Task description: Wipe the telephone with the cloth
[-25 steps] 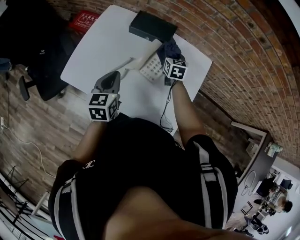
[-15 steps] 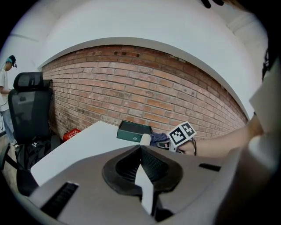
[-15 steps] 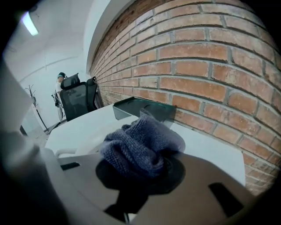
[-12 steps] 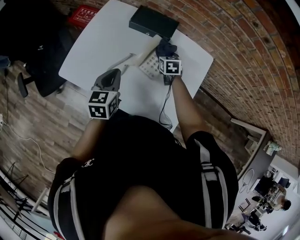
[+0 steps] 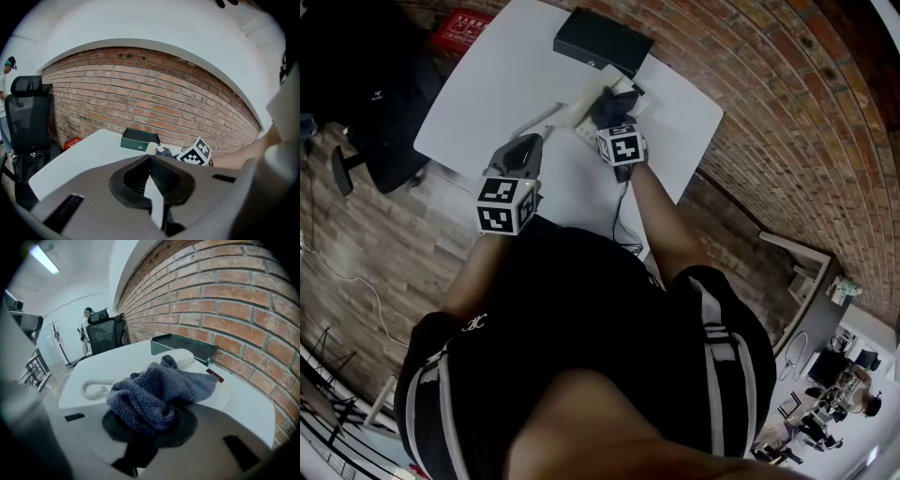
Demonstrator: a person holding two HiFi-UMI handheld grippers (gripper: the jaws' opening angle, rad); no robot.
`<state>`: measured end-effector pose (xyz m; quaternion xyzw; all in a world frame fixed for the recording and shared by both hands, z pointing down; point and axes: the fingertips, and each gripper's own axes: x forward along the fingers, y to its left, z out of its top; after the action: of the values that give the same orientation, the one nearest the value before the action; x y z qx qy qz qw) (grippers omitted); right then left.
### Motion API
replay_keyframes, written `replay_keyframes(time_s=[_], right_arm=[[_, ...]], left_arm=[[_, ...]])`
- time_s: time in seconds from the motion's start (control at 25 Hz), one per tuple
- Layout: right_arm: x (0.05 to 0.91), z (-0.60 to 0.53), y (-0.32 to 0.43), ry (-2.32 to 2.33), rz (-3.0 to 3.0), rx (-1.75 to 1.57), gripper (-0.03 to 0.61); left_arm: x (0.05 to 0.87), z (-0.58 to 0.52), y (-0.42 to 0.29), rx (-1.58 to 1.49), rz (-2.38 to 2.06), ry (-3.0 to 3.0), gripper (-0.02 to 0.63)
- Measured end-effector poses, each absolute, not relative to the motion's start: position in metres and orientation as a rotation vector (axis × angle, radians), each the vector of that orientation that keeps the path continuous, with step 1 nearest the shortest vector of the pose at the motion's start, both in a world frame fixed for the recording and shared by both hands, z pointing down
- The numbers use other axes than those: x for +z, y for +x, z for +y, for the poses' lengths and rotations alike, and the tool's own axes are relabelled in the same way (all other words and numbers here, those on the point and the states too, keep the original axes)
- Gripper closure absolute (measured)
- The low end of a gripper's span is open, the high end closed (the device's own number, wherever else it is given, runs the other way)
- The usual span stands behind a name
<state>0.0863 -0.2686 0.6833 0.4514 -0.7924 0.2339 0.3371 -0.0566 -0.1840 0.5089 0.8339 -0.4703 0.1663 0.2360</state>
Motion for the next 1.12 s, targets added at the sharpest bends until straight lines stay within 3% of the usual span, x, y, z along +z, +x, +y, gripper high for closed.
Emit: replay_keyframes(time_s=[0.72, 1.12], right_arm=[[0.707, -0.182, 0.023, 0.888, -2.113, 0.593, 0.523], [0.7, -0.187, 0.046, 0.929, -2.111, 0.518, 0.523]], left_arm=[[0.509, -0.183, -0.052, 0.456, -1.262, 2.312, 0.62], [0.507, -0.186, -0.054, 0.419, -1.274, 2.303, 0.62]])
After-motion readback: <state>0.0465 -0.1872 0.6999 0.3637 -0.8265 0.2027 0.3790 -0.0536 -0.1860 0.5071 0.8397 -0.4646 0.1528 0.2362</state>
